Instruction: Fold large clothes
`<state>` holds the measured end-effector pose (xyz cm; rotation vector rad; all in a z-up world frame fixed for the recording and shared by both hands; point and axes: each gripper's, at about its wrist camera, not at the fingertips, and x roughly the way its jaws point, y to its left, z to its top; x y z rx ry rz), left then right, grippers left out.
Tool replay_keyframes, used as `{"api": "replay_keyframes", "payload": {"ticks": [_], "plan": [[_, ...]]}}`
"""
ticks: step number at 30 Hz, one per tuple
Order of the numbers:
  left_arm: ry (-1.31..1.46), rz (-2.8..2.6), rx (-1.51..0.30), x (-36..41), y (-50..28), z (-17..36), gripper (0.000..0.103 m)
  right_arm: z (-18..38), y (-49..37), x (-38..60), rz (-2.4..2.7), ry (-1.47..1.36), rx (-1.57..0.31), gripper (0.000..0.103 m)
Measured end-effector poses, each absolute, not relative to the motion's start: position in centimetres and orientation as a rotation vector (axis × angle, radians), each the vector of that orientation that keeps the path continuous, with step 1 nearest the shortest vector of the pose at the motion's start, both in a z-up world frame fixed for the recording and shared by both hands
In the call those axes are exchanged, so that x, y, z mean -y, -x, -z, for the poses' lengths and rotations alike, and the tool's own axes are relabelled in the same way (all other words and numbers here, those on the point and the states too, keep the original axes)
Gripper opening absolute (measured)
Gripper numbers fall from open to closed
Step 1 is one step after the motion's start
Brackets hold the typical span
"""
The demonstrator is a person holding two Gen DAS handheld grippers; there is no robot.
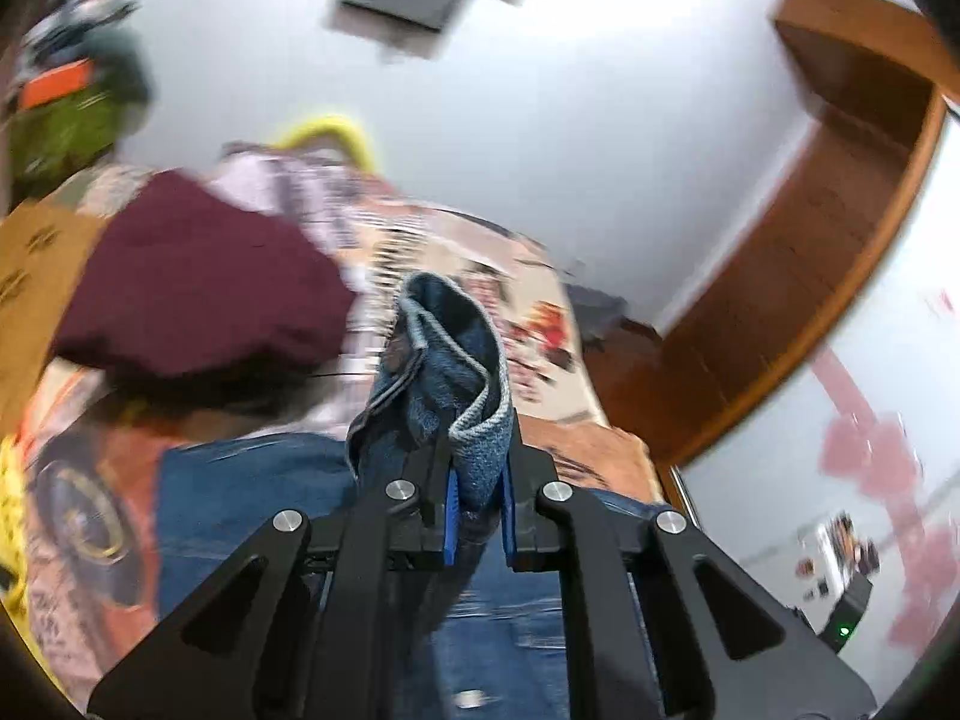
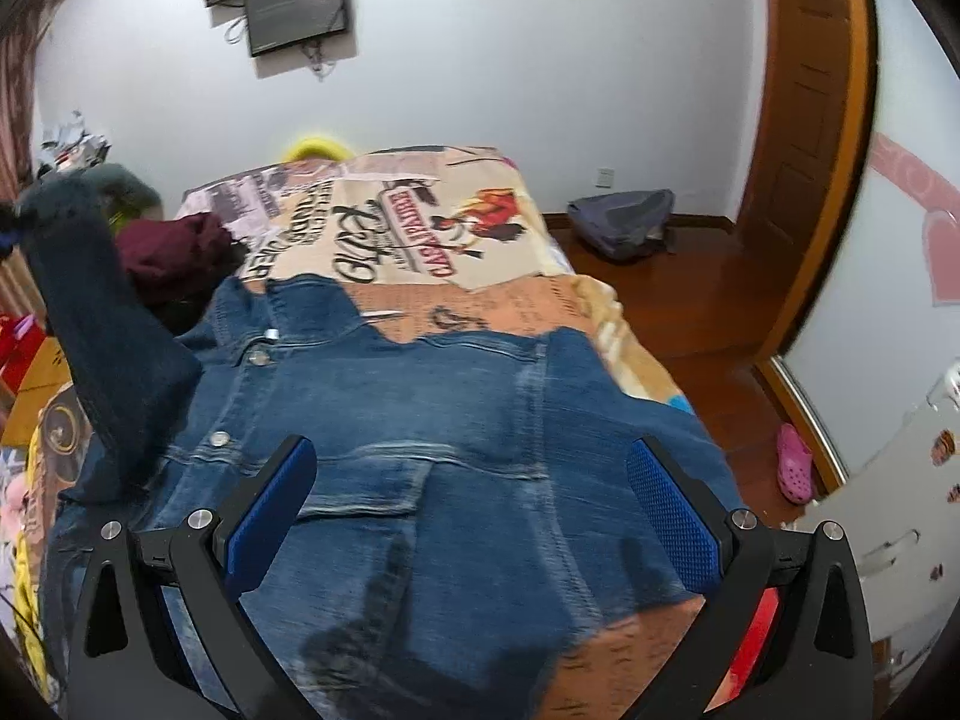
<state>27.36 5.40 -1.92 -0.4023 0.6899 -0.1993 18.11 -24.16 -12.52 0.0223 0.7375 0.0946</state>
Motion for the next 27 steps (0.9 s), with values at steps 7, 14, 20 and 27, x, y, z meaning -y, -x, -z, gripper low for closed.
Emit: {"api": "replay_keyframes", "payload": {"ticks": [7,14,20,27], "plan": [[0.322,0.337,-0.815,4.5,-30.5,5.3,0.008,13.5,-17.4,27.5,-0.024,-0.058,-0.775,0.103],[0.269,0.432,-1.046,12.9,-30.4,12.6,0.008,14.7,-16.7,30.4,0.027,-0.106,-0.817,0.103],[0.124,0.459,-1.153,16.4,-28.8,16.5,0.012,16.1,-16.0,32.8,0.036,-0.215,-0.853,0.103],[0.014,0.538,-1.087,18.3,-25.7,14.6,0.041,17.3,-15.5,35.7,0.029,-0.403,-0.875,0.103]]}}
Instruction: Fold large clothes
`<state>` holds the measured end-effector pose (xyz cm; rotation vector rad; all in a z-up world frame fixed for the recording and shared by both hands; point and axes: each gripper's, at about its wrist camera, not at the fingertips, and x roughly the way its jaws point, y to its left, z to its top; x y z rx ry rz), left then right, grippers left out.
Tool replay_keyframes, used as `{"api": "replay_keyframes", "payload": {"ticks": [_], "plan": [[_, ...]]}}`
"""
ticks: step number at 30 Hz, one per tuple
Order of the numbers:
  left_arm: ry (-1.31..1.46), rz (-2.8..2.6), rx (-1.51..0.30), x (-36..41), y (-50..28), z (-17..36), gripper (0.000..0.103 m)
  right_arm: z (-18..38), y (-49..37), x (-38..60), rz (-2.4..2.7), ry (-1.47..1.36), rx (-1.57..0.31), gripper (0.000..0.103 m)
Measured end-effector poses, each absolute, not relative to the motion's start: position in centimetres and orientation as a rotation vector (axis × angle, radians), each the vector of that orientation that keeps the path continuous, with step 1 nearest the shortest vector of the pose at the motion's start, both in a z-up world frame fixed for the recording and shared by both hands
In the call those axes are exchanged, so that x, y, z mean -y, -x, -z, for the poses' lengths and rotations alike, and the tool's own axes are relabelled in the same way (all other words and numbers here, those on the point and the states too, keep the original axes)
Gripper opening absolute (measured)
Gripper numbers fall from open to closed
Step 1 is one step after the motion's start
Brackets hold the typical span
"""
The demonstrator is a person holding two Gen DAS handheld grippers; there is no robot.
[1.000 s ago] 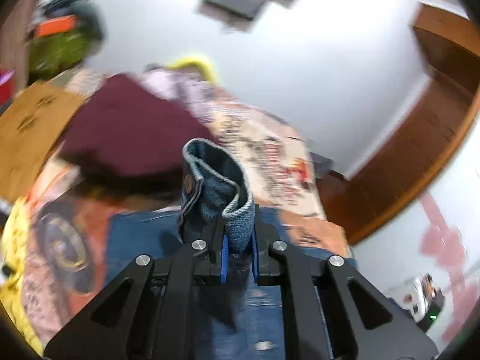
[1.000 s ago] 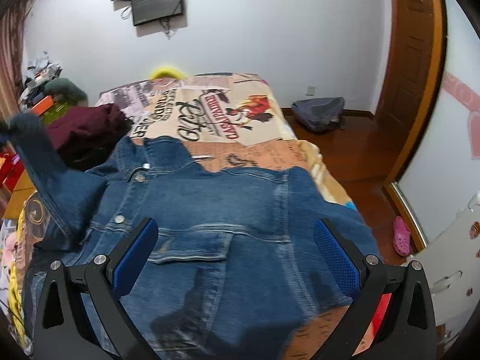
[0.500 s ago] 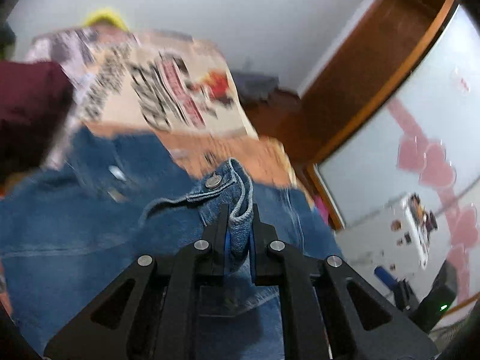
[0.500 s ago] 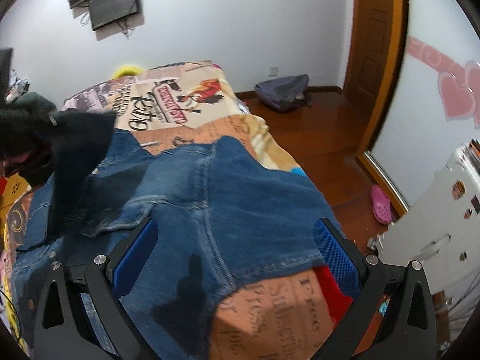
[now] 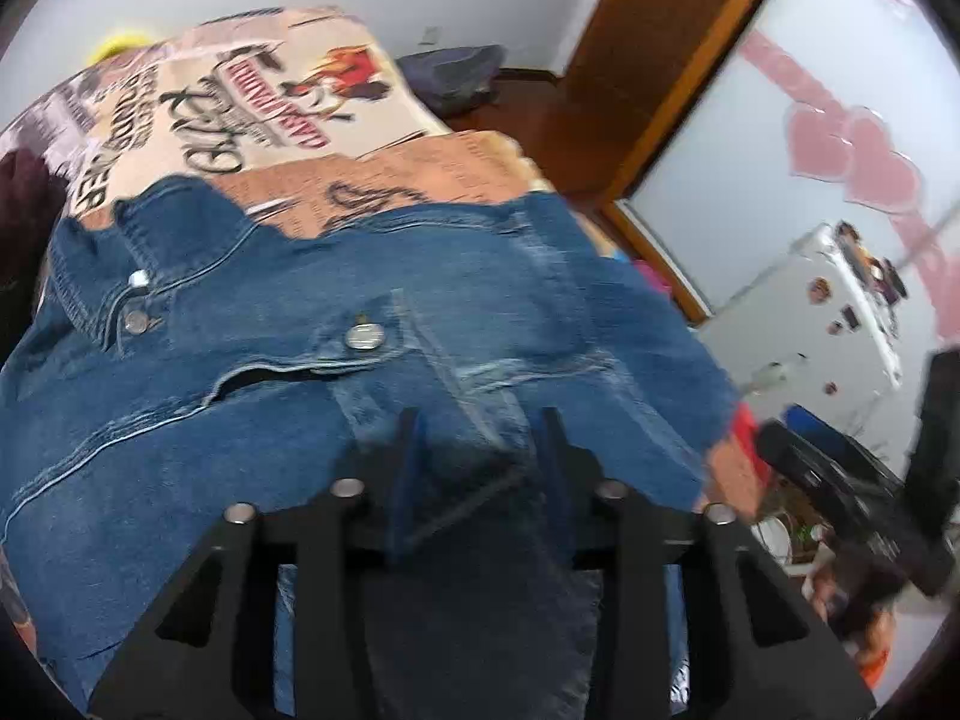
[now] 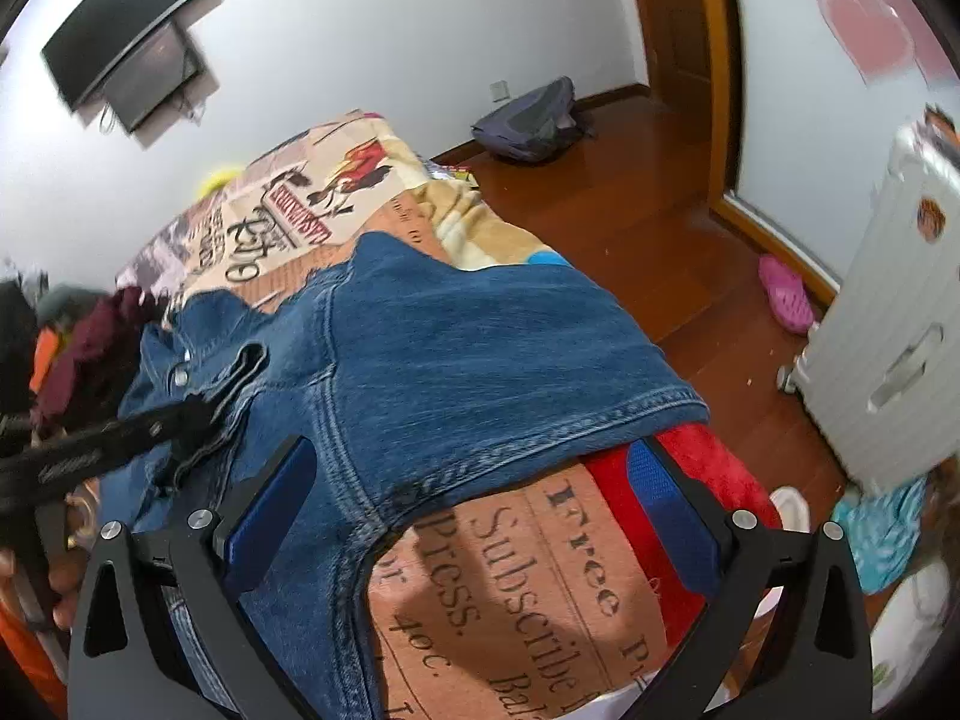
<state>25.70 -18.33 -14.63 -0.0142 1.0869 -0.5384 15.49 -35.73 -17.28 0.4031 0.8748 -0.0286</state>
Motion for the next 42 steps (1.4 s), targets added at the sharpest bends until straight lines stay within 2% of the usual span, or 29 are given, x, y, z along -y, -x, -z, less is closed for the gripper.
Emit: {"api": "replay_keyframes", "payload": {"ticks": [3,8,14,19,24,26,27,29,31,33,37,42], "plan": [[-0.035,0.547,-1.037,18.3,-24.7,13.0,0.045,17.6,-15.5,36.9,0.033,-0.445,-0.885,0.103],[-0.068,0.476,-0.935,16.1,-23.8,10.4,0.070,18.4,-15.9,38.5,0.008,-0.525,-0.907,0.103],[-0.005,0.333,-0.909,10.4,-24.7,10.5,0.071,20.3,-16.9,40.6,-0.013,-0.654,-0.932,0.101],[0.099,0.249,-0.914,6.0,-24.9,11.3,0.071,23.0,-17.7,42.5,-0.017,-0.822,-0.971,0.089],[0.299,0.233,-0.972,2.2,-24.8,13.1,0.071,24.0,-18.1,43.8,-0.008,-0.930,-0.934,0.087],[0.332,0.205,-0.976,1.2,-24.5,13.6,0.071,24.4,-18.7,44.0,0.010,-0.956,-0.927,0.081],[0.338,0.188,-0.975,0.8,-24.4,13.9,0.071,24.5,-19.0,44.0,0.034,-0.957,-0.928,0.075],[0.336,0.156,-0.973,0.2,-23.9,14.2,0.071,24.6,-19.5,44.0,0.071,-0.937,-0.931,0.061],[0.334,0.135,-0.970,-0.3,-23.4,14.5,0.071,24.4,-20.0,43.9,0.119,-0.895,-0.933,0.038],[0.327,0.120,-0.970,-0.7,-23.0,14.7,0.071,24.4,-20.2,44.1,0.160,-0.859,-0.934,0.026],[0.318,0.098,-0.966,-1.6,-22.1,15.0,0.071,23.3,-20.1,43.8,0.185,-0.802,-0.918,0.015],[0.303,0.083,-0.941,-2.2,-21.3,14.7,0.071,19.8,-20.1,43.2,0.156,-0.735,-0.861,0.010]]}}
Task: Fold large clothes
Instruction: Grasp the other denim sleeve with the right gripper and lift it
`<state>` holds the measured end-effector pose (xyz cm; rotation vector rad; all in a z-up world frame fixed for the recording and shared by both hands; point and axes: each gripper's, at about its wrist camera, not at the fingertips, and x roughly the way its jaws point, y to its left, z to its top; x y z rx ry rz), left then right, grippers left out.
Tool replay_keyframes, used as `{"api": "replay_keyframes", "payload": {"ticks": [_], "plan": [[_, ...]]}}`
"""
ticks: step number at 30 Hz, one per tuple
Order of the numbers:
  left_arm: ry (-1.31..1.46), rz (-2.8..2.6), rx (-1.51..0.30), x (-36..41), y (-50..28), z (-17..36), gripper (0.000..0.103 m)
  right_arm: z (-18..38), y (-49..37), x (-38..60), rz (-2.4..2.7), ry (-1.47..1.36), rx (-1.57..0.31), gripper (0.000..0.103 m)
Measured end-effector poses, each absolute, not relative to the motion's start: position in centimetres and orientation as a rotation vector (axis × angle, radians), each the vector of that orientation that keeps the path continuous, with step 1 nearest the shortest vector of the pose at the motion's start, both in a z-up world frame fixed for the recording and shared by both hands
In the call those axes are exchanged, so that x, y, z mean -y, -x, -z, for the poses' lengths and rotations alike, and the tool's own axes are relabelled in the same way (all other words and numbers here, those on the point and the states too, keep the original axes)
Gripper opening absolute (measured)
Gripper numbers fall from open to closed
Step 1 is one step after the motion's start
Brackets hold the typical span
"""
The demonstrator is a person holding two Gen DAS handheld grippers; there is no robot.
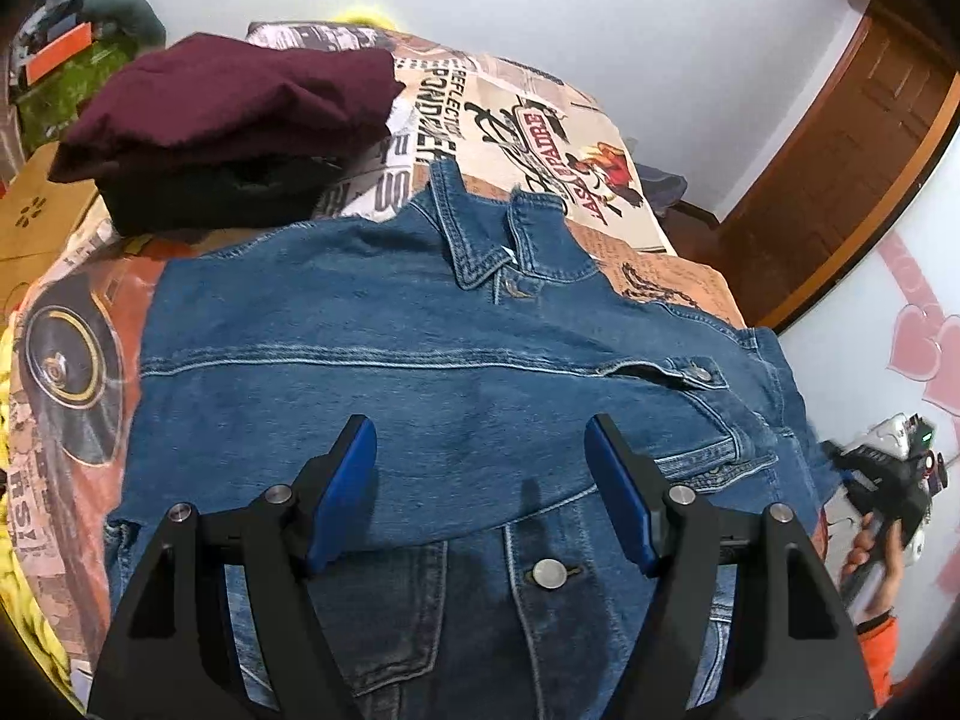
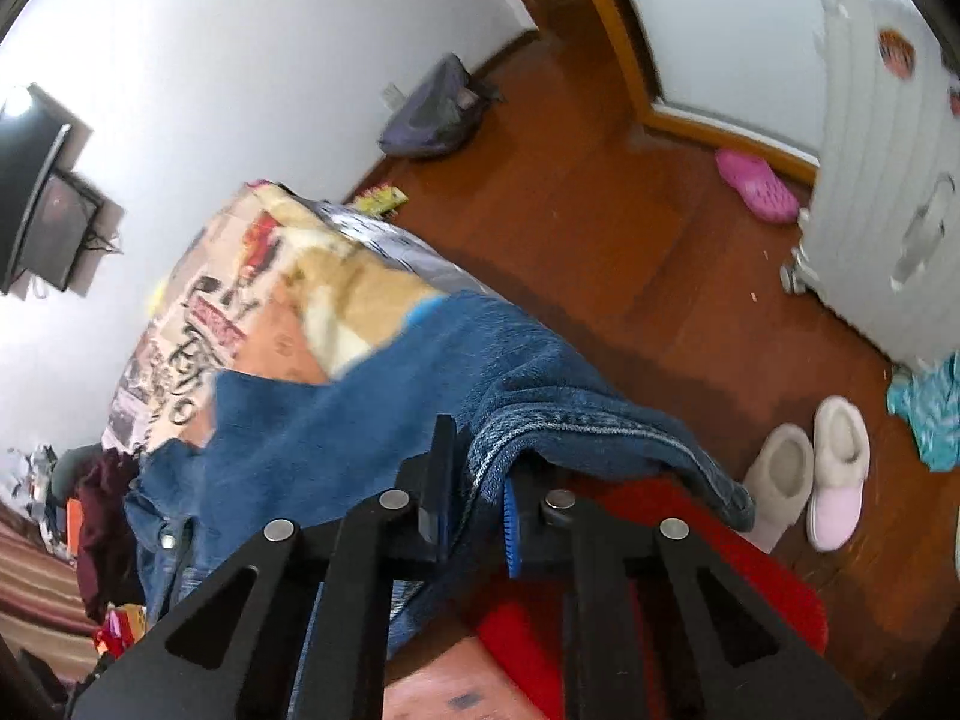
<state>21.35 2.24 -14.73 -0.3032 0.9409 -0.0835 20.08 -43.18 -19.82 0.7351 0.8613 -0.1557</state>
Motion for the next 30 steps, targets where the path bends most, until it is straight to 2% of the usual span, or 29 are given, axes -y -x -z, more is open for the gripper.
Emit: {"api": "replay_keyframes", "payload": {"ticks": [8,12,15,24,30], "plan": [[0.281,0.082,-0.882,-3.1,-20.4,13.3,0.071,9.0,-19.5,36.5,-0.091,-0.566,-0.667,0.007],[0.277,0.084,-0.862,-3.5,-19.7,12.8,0.071,6.9,-19.6,31.0,-0.238,-0.476,-0.662,0.007],[0.261,0.077,-0.856,-3.9,-19.2,12.8,0.071,8.1,-19.9,26.9,-0.316,-0.417,-0.710,0.007],[0.242,0.072,-0.873,-4.9,-18.0,13.6,0.071,16.8,-20.5,20.2,-0.409,-0.319,-0.985,0.009],[0.240,0.068,-0.895,-4.6,-18.2,14.3,0.071,14.9,-19.9,20.7,-0.438,-0.286,-1.001,0.011]]}}
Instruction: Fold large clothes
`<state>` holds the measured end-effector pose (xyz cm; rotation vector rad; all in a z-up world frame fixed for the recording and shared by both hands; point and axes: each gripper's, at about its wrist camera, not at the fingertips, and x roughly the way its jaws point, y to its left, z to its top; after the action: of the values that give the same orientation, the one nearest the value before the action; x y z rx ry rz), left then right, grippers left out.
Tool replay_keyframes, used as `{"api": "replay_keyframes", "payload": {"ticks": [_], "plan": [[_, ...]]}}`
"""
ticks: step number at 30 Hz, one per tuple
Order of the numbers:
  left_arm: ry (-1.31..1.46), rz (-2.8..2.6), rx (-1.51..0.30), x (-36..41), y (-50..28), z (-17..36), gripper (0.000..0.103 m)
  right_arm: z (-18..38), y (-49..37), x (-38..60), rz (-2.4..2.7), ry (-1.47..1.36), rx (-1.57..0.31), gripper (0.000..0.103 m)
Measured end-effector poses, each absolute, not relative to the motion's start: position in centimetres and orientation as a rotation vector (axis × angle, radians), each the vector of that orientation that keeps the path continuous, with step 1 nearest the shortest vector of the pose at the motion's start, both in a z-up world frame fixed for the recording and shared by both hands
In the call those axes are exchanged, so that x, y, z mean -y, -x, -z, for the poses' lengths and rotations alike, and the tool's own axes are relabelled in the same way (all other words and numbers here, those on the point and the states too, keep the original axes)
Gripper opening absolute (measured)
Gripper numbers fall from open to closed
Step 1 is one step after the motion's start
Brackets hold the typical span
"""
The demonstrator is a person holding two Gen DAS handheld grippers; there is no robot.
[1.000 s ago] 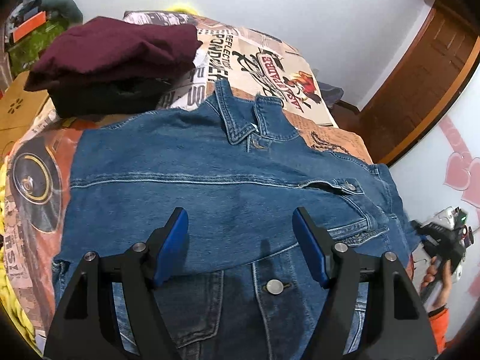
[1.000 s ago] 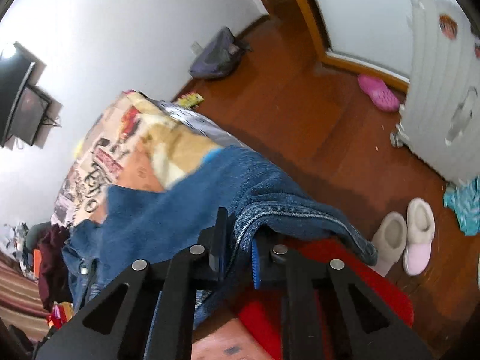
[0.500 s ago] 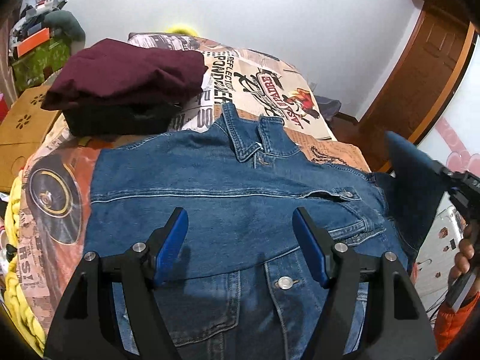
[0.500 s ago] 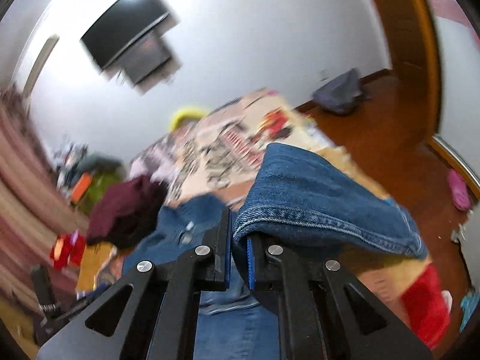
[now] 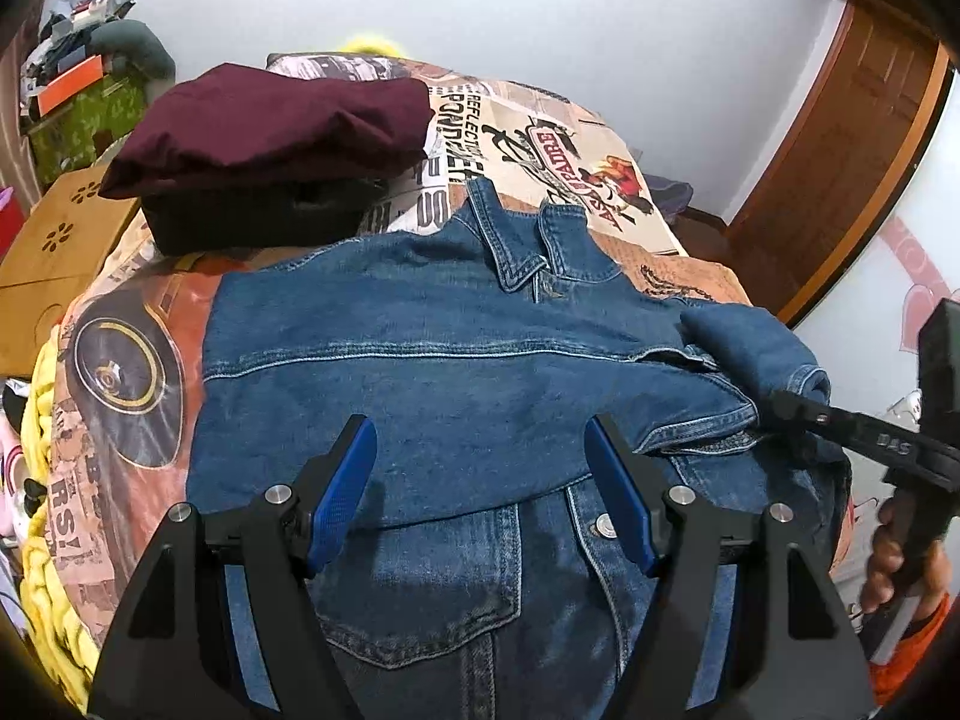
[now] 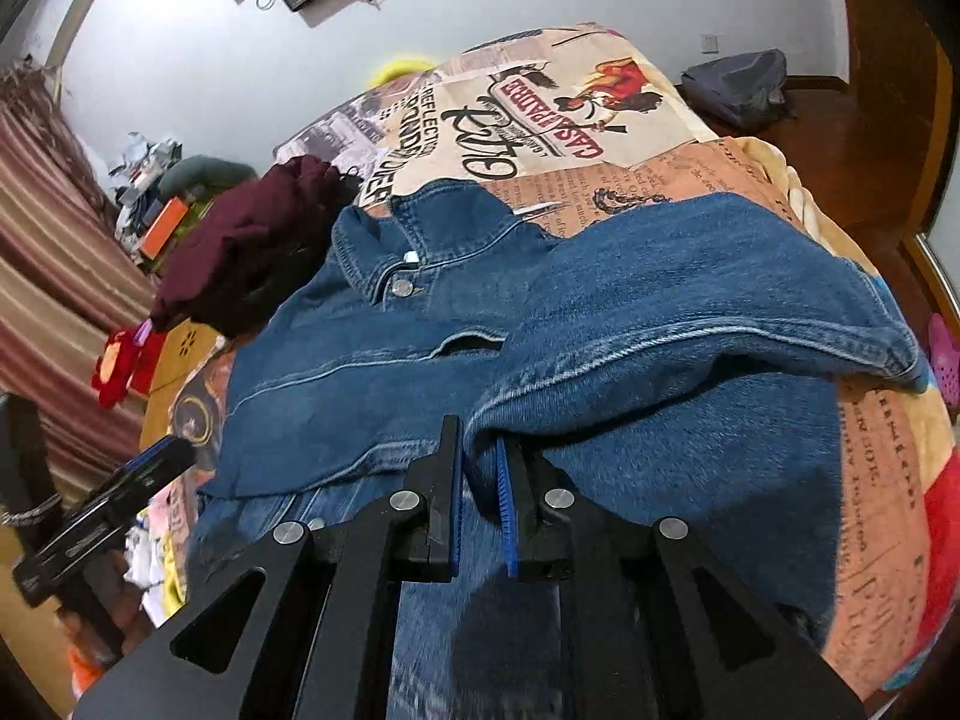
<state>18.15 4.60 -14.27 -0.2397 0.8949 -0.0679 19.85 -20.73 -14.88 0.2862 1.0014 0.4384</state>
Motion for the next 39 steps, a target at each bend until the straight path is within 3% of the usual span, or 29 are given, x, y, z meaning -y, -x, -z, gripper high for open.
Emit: {"api": "replay_keyframes", "payload": {"ticks": [5,7,9,13,31,32,34,36,39], "plan": [[0.236,0.082,-0.889,-3.9,-18.3,14.2,0.071,14.0,-20.0,21.5,-0.450,-0.300,-0.996,0.034],[0.228,0.085,-0.891,-3.6,-18.5,14.2,0.071,13.7,-19.7,22.2,-0.409,-0.290,-0.973,0.052],[0.211,0.077,-0.894,-3.3,-18.7,14.3,0.071,13.3,-19.5,23.2,-0.367,-0.300,-0.948,0.061],[0.210,0.077,-0.905,-2.9,-19.1,14.4,0.071,13.8,-20.1,26.4,-0.267,-0.384,-0.931,0.065],[0.200,0.079,-0.935,-2.2,-20.3,15.2,0.071,21.1,-24.8,34.6,-0.126,-0.898,-0.957,0.063],[0.200,0.080,-0.935,-2.1,-20.3,15.2,0.071,21.0,-24.9,34.7,-0.123,-0.896,-0.946,0.060],[0.200,0.080,-0.935,-2.2,-20.3,15.3,0.071,20.4,-25.0,34.5,-0.112,-0.853,-0.922,0.039],[0.201,0.081,-0.933,-2.3,-20.1,15.3,0.071,19.2,-25.1,33.8,-0.101,-0.780,-0.906,0.025],[0.196,0.074,-0.922,-2.5,-19.9,15.2,0.071,17.1,-25.3,32.1,-0.069,-0.635,-0.887,0.014]]}}
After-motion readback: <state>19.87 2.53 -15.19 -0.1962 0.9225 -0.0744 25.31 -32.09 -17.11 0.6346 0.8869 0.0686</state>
